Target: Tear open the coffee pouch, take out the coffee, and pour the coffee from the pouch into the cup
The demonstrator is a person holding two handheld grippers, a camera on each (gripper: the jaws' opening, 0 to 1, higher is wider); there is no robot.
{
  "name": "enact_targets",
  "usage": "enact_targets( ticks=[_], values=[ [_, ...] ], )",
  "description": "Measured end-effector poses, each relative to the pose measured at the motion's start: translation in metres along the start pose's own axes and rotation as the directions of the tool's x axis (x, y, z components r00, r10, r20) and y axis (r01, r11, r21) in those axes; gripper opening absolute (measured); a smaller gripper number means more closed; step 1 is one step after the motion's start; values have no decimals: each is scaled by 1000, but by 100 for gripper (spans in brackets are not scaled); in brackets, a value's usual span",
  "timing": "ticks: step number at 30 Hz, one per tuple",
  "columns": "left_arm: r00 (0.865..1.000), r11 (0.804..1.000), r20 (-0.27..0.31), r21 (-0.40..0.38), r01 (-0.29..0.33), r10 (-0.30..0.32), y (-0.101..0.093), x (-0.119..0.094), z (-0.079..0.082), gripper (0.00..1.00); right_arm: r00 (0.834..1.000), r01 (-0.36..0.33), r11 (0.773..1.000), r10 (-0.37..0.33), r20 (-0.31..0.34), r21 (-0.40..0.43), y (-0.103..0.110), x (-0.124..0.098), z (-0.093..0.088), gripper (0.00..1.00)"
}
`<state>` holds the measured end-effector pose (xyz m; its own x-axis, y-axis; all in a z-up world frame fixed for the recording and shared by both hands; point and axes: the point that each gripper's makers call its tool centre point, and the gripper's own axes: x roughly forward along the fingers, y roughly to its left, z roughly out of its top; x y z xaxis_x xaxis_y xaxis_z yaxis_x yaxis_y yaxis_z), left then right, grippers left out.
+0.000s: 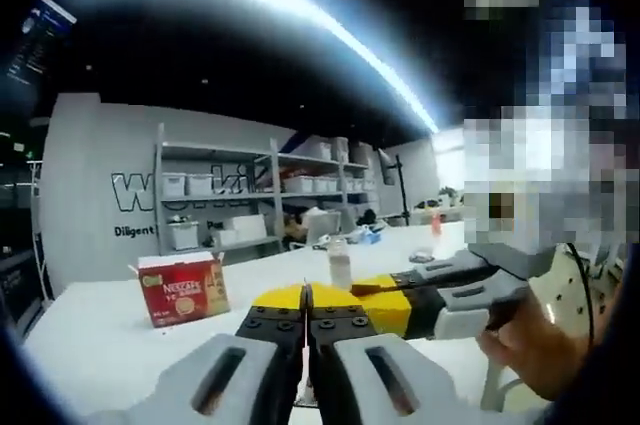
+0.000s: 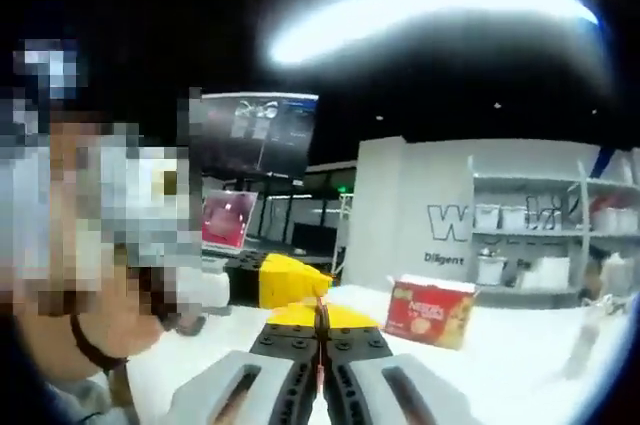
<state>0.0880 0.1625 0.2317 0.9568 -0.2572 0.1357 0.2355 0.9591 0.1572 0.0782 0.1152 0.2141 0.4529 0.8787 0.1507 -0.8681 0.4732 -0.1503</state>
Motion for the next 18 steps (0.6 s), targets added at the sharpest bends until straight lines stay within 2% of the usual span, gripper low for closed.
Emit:
enact_targets(
  ticks=[2,3,4,8,9,11,13,14,15,17,18],
  values=[
    [999,995,24,-89,47,-45,1,-2,4,1,999,-43,996,41,30,74,0,-3,3,0],
    [995,977,54,-195,88,-79,8,-6,7,1,998,-44,995,41,39,87,-2,-5,4,0],
    [993,969,56,-218,113,-103,14,-7,4,1,998,-49,995,46,36,90,-6,-7,3,0],
    [994,962,59,-254,100,-88,35,-13,-5,2,998,-60,993,56,39,103,-10,-12,2,0],
    [996,959,62,-271,81,-67,47,-18,-10,2,998,-61,993,58,36,103,-11,-14,1,0],
    [998,961,51,-273,51,-39,59,-23,-17,2,998,-65,993,62,33,101,-12,-15,-1,0],
    [999,973,15,-226,-45,49,86,-33,-33,2,997,-79,993,78,18,90,-9,-17,-3,0],
    [998,973,-3,-222,-64,65,93,-36,-40,2,997,-80,993,80,14,86,-9,-17,-4,0],
    [992,969,-34,-212,-124,120,111,-44,-55,2,997,-82,993,81,12,84,-8,-17,-5,0],
    [982,964,-72,-193,-184,173,129,-52,-69,2,996,-88,992,87,12,87,-7,-17,-5,0],
    [962,952,-120,-159,-261,244,151,-62,-87,3,996,-92,992,92,10,90,-6,-18,-7,0]
  ],
)
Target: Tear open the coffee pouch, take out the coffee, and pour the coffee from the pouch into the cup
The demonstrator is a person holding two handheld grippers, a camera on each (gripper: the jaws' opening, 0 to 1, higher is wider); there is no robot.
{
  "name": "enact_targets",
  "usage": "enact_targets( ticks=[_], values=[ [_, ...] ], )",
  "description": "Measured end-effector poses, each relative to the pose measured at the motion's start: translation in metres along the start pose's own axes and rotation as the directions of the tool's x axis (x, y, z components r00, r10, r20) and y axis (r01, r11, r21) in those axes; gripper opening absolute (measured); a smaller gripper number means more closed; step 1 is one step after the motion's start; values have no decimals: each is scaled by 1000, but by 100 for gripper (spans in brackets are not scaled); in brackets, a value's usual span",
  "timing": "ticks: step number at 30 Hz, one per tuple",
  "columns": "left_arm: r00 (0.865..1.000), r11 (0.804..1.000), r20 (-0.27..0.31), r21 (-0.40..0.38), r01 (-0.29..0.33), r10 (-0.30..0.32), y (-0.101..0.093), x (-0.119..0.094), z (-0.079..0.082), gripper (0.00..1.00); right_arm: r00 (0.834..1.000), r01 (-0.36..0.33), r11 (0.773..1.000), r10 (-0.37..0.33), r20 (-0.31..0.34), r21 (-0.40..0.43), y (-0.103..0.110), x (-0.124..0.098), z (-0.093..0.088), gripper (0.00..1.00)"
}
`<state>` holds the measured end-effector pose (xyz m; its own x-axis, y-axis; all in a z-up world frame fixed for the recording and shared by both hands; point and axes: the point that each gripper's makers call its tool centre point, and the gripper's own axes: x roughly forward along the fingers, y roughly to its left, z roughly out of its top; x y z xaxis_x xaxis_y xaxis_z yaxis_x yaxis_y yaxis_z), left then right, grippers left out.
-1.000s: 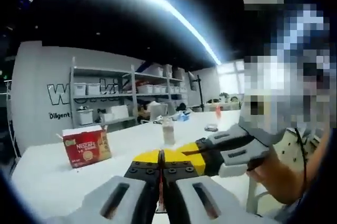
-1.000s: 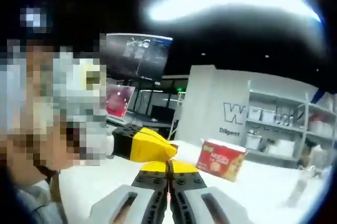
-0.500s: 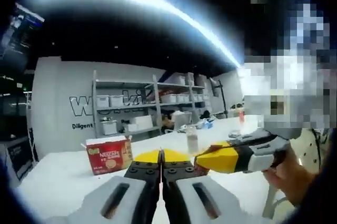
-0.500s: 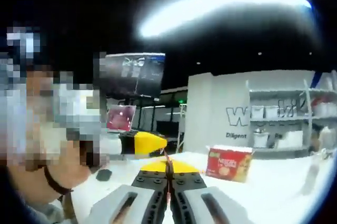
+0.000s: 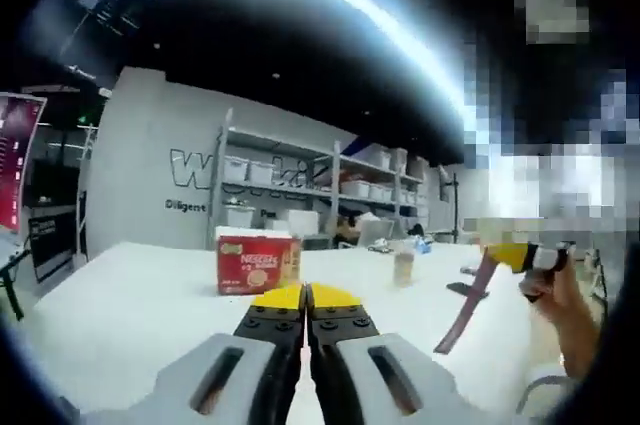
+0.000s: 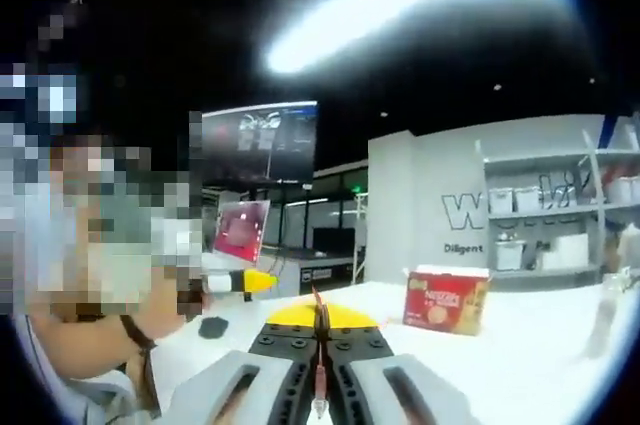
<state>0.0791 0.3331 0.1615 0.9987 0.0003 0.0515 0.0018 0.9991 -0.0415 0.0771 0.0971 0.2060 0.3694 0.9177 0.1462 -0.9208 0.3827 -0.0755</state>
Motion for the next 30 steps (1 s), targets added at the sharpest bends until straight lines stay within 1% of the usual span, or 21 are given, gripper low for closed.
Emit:
enact_targets(
  ticks=[1,2,3,4,6,7,8,9,10,11,12,14,16,17,21,22,23,25,26,27,30],
  values=[
    [999,999,-19,17,-42,43,16,-1,-8,3,1000,-1,1000,1,-1,0,0,0,-1,0],
    [998,998,-25,24,-56,56,21,-2,-11,3,1000,-2,1000,2,-2,0,0,0,-1,0],
    [993,993,-52,57,-104,107,41,-3,-22,3,1000,-7,1000,7,-3,4,0,0,-3,0],
    [984,986,-85,73,-152,158,59,-5,-32,3,1000,-11,1000,11,-4,8,0,1,-4,0],
    [973,978,-110,72,-194,202,79,-9,-41,4,1000,-13,1000,13,-9,10,1,1,-6,0],
    [968,977,-131,41,-211,215,90,-12,-47,4,1000,-17,1000,17,-13,10,1,1,-7,0],
    [964,975,-147,19,-223,224,96,-14,-51,4,1000,-19,1000,19,-15,10,2,2,-7,0],
    [955,970,-187,-25,-241,232,105,-16,-59,4,1000,-20,1000,21,-16,9,2,2,-7,0],
    [952,969,-195,-34,-246,234,110,-16,-61,4,1000,-22,1000,22,-17,9,2,2,-7,0],
    [950,968,-203,-34,-248,237,118,-14,-64,7,1000,-24,1000,24,-19,7,2,2,-7,0],
    [946,968,-226,-37,-247,233,121,-13,-69,13,999,-25,1000,25,-20,6,1,3,-8,0],
    [945,969,-233,-36,-246,231,122,-12,-71,30,999,-25,1000,25,-20,6,1,3,-8,1],
    [944,970,-242,-32,-241,226,129,-7,-74,40,999,-28,1000,28,-25,10,0,4,-10,1],
    [945,970,-237,-30,-240,226,128,-7,-74,43,999,-29,1000,29,-28,11,0,4,-11,1],
    [945,970,-230,-13,-242,232,129,-6,-74,46,999,-31,999,31,-31,12,0,5,-11,1],
    [948,972,-224,-14,-235,226,127,-6,-74,47,999,-33,999,33,-30,14,1,5,-11,1],
    [958,977,-200,-5,-211,206,122,-4,-71,48,999,-37,999,37,-27,16,2,5,-11,1],
    [967,983,-185,-21,-183,176,111,-4,-69,48,999,-43,999,44,-22,23,2,5,-10,1],
    [976,991,-173,-20,-135,130,97,-1,-68,48,999,-49,998,49,-21,29,3,5,-11,1],
    [974,990,-187,-25,-137,130,92,0,-71,48,998,-51,998,51,-22,33,3,6,-11,1],
    [975,994,-193,-9,-110,107,78,4,-76,48,998,-51,998,52,-30,34,3,8,-14,1]
  ],
)
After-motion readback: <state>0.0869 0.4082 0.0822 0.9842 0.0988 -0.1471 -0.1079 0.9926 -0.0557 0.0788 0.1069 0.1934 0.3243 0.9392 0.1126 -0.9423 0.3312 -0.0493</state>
